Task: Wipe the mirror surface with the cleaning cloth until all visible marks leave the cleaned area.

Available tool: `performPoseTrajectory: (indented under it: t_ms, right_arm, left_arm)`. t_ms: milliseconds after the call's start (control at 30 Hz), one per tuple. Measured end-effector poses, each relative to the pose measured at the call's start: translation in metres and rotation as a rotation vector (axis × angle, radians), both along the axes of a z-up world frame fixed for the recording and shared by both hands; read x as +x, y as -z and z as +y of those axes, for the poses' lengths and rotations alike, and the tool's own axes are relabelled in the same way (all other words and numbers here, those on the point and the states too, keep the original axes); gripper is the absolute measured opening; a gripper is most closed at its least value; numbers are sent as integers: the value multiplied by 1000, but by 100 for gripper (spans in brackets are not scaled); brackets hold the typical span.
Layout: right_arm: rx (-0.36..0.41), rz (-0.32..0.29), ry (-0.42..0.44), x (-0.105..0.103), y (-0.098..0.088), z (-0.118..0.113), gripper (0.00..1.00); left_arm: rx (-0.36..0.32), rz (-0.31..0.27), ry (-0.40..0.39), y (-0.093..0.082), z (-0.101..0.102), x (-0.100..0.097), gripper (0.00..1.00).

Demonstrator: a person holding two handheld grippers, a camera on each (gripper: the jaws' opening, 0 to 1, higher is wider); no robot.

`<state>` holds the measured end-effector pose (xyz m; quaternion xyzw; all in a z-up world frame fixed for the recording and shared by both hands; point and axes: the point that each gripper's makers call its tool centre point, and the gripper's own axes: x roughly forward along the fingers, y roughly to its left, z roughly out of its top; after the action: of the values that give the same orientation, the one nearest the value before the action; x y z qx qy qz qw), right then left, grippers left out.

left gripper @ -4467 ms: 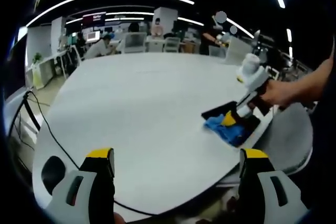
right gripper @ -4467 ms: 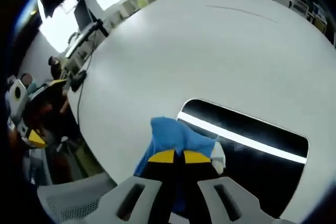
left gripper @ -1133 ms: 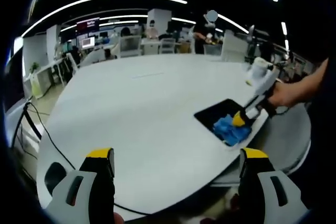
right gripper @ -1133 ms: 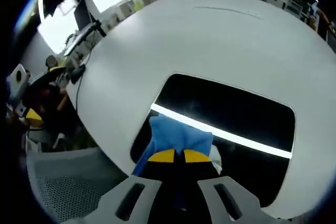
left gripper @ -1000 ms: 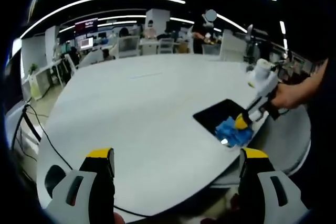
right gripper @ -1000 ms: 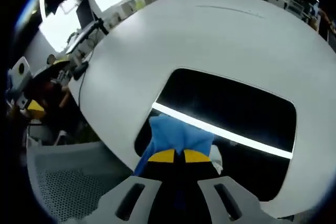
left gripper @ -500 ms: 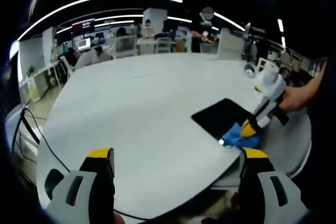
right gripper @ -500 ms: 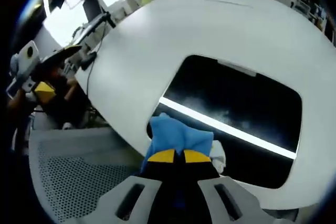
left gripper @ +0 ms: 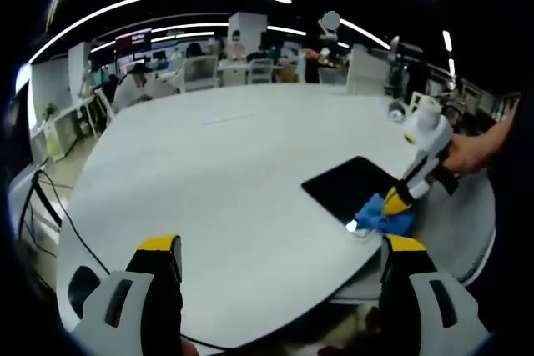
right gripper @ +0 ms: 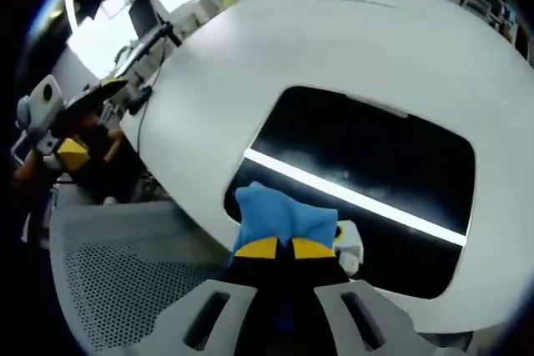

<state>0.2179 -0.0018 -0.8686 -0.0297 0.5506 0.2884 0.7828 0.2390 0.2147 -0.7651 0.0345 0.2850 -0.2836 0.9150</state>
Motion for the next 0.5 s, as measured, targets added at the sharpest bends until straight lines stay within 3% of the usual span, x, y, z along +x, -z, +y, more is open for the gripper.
performPoseTrajectory:
  t_ms: [333, 500]
  right_arm:
    - [-1, 7, 33, 1, 0, -21, 0]
    - [-4, 8, 32, 1, 0, -20, 0]
  left_arm:
    - [-1, 1, 13, 0, -10, 2, 100]
    - [3, 3, 25, 2, -14, 2, 100]
